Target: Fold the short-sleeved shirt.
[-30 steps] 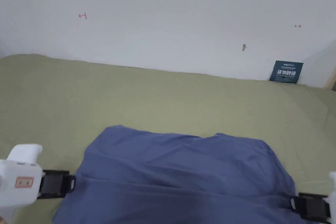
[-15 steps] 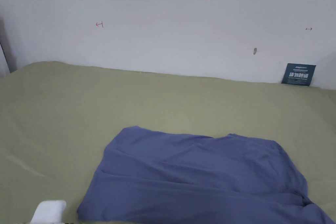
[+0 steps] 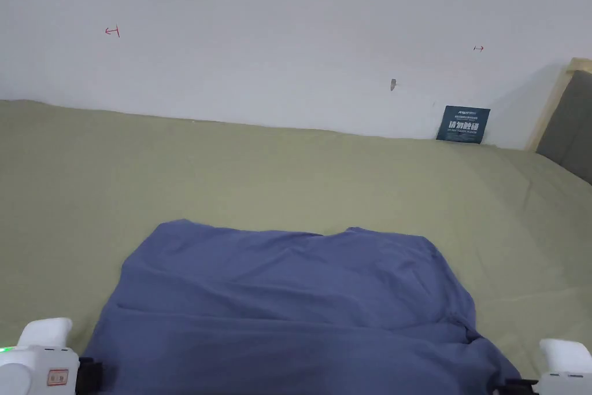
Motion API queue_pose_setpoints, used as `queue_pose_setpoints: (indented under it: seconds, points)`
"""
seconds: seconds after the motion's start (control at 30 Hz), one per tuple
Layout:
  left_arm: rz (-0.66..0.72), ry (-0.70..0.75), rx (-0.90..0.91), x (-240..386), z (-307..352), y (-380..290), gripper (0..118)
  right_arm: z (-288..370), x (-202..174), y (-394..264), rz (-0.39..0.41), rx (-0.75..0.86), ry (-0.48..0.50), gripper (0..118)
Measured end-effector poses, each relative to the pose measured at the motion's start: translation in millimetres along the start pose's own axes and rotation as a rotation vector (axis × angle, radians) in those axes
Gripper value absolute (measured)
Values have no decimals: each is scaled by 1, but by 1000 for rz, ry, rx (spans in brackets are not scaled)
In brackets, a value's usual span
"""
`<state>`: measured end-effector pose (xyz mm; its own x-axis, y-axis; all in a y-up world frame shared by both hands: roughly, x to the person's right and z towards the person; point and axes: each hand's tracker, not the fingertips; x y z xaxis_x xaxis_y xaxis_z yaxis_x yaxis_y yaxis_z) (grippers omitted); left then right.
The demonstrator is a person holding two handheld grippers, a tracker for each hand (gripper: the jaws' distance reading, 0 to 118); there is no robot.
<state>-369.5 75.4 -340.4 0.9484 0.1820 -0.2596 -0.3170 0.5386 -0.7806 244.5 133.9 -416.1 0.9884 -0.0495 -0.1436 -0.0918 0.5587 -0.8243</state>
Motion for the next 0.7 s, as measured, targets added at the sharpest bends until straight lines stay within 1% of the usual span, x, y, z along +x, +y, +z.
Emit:
queue_pose_setpoints:
  seconds: [0.03, 0.07, 0.1, 0.13, 0.2, 0.27, 0.3, 0.33, 0.37, 0.4, 0.43, 0.47, 0.5, 0.53, 0.6, 0.67, 0.7]
  points:
    - [34, -21, -14, -2, 1, 1, 30, -7, 4, 5, -1, -3, 0, 40]
    - [59, -73, -30, -3, 0, 2, 13, -15, 6, 8, 2, -12, -5, 91]
    - [61, -57, -27, 0, 9, 0, 7, -22, 9, 12, 6, -13, -3, 114]
    - [38, -30, -23, 2, 11, 1, 6, -30, 12, 18, 6, -12, -3, 117]
    - [-1, -40, -23, 3, 11, 1, 6, -50, 14, 25, -7, -35, 9, 106]
    - [-12, -34, -25, -2, 4, 5, 6, -70, 17, 28, -43, -73, 6, 101]
    - [-12, -37, -27, -3, 4, 7, 6, -75, 19, 28, -72, -106, 36, 91]
    - [-5, -41, -30, -4, 4, 8, 5, -78, 19, 29, -99, -143, 49, 65]
    - [6, -45, -30, -4, 6, 10, 5, -79, 18, 27, -134, -154, 84, 19]
    - [8, -54, -25, -4, 9, 11, 5, -75, 15, 25, -182, -131, 129, 9]
    - [5, -59, -17, -4, 14, 13, 5, -68, 11, 26, -173, -124, 51, 8]
    - [-2, -69, -18, -5, 18, 16, 5, -61, 5, 26, -145, -123, 45, 7]
    - [-10, -68, -20, -3, 23, 19, 5, -56, 3, 27, -103, -124, 50, 7]
    - [-24, -73, -20, -4, 30, 22, 5, -49, 2, 28, -78, -119, 50, 7]
    - [-38, -81, -15, -7, 44, 24, 5, -35, 3, 27, -66, -108, 66, 7]
    - [-27, -125, 4, 0, 70, 21, 5, -14, 8, 26, -88, -91, 111, 7]
    - [-24, -137, 11, -1, 79, 19, 5, -4, 9, 24, -84, -82, 126, 7]
